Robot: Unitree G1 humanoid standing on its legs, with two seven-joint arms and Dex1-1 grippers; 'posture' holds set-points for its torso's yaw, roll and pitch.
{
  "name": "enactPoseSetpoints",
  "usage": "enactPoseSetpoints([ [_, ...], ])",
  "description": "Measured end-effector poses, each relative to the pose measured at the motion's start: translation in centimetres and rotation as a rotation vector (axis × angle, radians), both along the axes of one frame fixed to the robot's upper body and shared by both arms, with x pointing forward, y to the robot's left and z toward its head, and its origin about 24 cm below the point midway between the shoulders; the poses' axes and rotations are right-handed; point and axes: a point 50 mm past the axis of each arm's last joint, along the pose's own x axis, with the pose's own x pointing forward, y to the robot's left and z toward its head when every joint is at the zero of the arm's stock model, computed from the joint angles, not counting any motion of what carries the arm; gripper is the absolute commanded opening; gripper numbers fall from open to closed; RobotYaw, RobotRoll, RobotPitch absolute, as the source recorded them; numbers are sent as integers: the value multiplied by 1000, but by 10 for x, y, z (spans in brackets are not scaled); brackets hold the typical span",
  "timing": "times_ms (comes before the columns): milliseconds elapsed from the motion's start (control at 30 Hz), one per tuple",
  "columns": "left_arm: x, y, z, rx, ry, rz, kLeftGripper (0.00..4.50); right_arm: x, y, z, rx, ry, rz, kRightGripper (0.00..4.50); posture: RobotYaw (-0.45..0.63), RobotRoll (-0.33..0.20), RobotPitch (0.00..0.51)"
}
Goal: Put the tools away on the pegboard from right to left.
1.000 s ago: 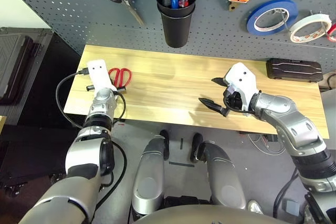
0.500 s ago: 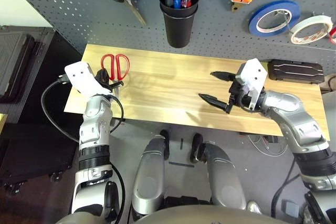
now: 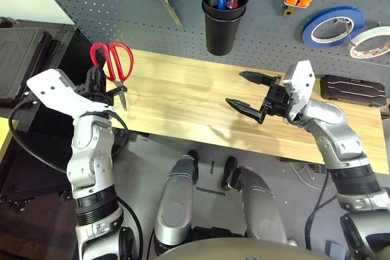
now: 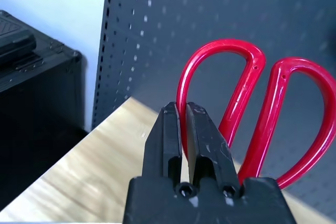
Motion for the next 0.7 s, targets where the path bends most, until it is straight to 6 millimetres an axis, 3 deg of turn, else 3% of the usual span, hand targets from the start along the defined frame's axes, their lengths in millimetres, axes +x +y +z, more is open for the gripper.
enactPoseSetpoints([
  [267, -5, -9, 30, 8, -120, -15, 30, -3, -6, 6, 49, -25, -10, 4500, 317, 0, 245],
  [700, 1, -20, 55, 12, -192, -64, 30, -9, -13, 19, 69, -82, -31, 4500, 259, 0, 237],
])
